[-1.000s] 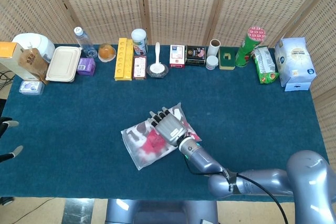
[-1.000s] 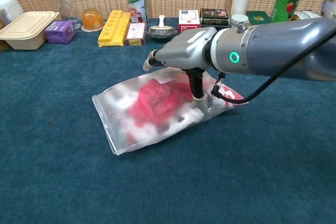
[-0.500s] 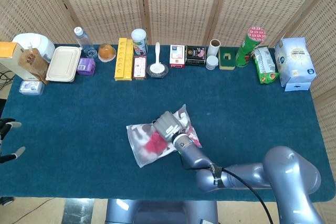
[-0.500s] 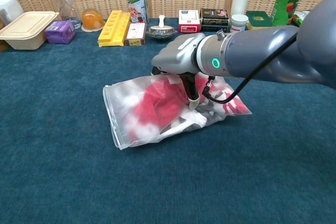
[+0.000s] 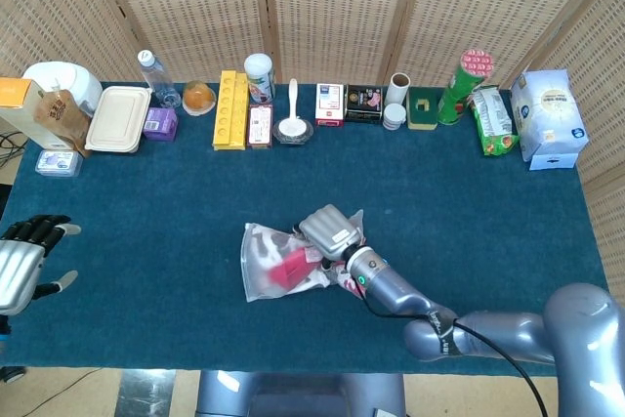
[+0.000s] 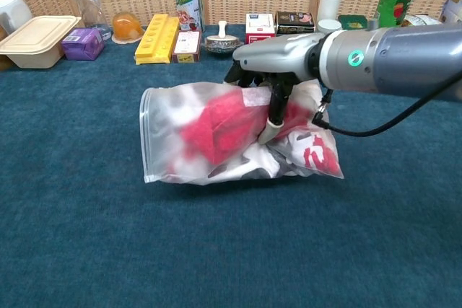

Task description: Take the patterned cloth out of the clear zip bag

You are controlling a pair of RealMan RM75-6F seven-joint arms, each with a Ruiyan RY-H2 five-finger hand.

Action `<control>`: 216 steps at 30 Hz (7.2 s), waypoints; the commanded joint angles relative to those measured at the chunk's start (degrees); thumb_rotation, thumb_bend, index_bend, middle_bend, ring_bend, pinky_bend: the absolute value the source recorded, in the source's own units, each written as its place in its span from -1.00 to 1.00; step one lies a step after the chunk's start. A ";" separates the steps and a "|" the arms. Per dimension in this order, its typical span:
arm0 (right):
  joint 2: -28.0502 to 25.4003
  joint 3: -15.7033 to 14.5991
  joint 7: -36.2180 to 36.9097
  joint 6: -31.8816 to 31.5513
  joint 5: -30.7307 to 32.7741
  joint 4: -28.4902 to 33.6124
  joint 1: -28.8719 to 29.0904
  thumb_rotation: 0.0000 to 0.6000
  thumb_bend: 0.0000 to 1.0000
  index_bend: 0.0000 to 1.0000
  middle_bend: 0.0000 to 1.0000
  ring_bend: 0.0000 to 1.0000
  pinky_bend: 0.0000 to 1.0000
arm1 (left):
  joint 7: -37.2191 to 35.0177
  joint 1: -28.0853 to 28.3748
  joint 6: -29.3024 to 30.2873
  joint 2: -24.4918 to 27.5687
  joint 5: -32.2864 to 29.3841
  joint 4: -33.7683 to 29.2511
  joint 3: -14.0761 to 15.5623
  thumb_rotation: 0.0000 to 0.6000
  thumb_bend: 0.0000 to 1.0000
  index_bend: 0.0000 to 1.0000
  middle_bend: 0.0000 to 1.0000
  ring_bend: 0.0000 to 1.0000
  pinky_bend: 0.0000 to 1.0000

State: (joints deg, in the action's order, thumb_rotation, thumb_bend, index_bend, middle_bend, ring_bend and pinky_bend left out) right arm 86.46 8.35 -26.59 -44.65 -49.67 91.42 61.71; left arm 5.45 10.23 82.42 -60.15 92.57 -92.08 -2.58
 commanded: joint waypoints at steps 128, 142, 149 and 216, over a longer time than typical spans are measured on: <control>-15.58 5.74 87.06 8.15 -34.18 5.36 -11.37 1.00 -0.67 0.62 0.81 1.00 1.00 | -2.83 34.54 -17.61 -21.67 7.48 0.33 -1.69 1.00 -0.23 0.51 1.00 1.00 1.00; -13.37 4.24 79.16 7.00 -27.37 4.15 -12.20 1.00 -0.68 0.62 0.81 1.00 1.00 | -5.03 32.33 -12.97 -22.39 8.30 6.00 0.00 1.00 -0.13 0.76 1.00 1.00 1.00; -11.11 3.22 70.78 7.30 -21.66 3.76 -12.21 1.00 -0.68 0.60 0.81 1.00 1.00 | -9.75 31.92 -10.45 -25.49 9.76 13.30 1.15 1.00 -0.14 0.76 1.00 1.00 1.00; -15.51 -4.95 44.82 -12.59 -40.52 -8.69 -23.92 1.00 -0.79 -0.69 -0.44 -0.33 -0.47 | -15.27 39.81 -22.77 -37.53 1.37 29.66 0.36 1.00 -0.18 0.79 1.00 1.00 1.00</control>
State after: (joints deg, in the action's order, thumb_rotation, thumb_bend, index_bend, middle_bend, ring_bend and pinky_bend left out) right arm 72.51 6.52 19.68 -54.37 -84.74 84.89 38.81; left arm -9.99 49.75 60.33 -98.38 94.28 -61.39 -2.13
